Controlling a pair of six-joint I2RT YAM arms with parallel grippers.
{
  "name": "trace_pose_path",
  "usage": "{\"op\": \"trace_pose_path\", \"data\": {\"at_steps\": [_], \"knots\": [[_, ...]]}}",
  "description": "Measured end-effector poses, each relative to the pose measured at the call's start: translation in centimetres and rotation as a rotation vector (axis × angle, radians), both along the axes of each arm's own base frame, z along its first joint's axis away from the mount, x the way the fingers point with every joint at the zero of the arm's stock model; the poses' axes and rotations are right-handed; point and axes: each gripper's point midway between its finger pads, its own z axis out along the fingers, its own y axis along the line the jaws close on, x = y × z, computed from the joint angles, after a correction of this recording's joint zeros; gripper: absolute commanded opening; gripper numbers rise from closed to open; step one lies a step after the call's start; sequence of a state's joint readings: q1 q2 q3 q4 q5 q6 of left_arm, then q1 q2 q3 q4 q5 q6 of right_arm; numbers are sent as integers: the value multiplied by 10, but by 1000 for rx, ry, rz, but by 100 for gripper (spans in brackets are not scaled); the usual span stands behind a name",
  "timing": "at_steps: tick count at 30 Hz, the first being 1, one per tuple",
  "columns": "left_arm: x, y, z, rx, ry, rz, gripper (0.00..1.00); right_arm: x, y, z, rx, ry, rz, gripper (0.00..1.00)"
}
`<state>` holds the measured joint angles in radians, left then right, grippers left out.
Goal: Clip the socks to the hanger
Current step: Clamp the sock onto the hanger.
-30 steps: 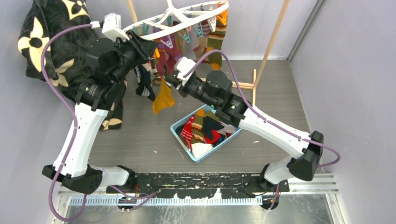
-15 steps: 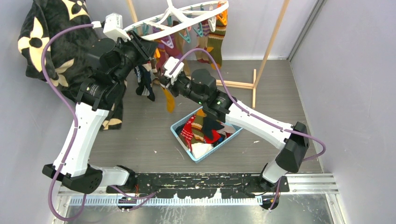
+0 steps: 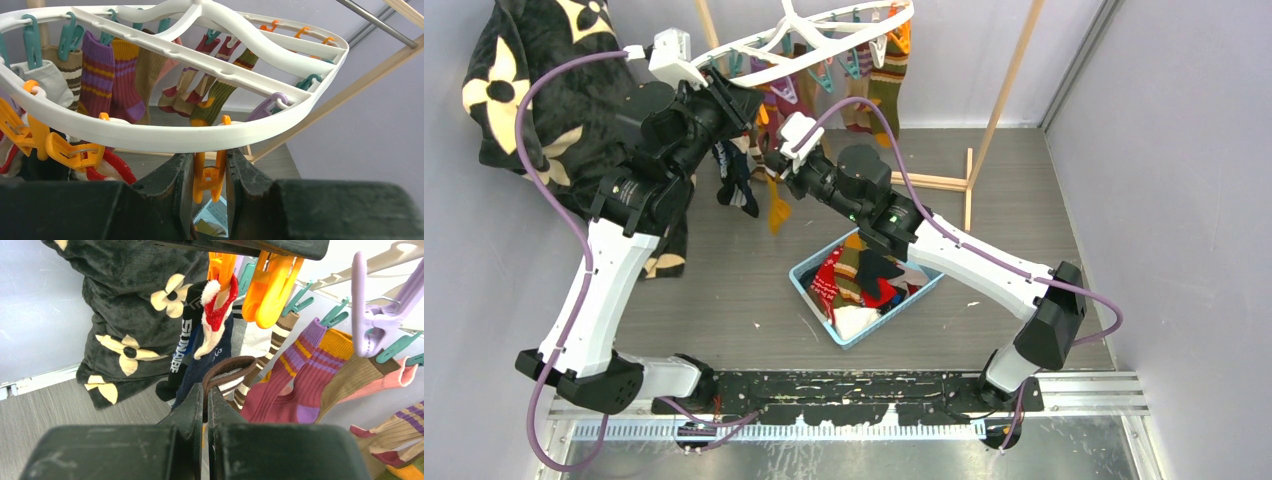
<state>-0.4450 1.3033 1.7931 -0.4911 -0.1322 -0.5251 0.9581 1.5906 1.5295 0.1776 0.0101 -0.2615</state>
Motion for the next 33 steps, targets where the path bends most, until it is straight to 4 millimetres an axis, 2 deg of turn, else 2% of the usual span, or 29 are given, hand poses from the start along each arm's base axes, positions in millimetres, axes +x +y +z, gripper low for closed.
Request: {"op": "trace_pose_path", "data": {"at_steps": [10, 22, 33], "knots": [[0, 1, 0, 6, -2, 5, 0, 2, -2, 7, 18, -10, -19, 1], [0, 1, 1, 6, -3, 6, 0, 1, -4, 32, 63, -43, -18, 1], [0, 1, 1, 5, -4, 6, 0, 0, -4, 34, 66, -45, -14, 1]]}}
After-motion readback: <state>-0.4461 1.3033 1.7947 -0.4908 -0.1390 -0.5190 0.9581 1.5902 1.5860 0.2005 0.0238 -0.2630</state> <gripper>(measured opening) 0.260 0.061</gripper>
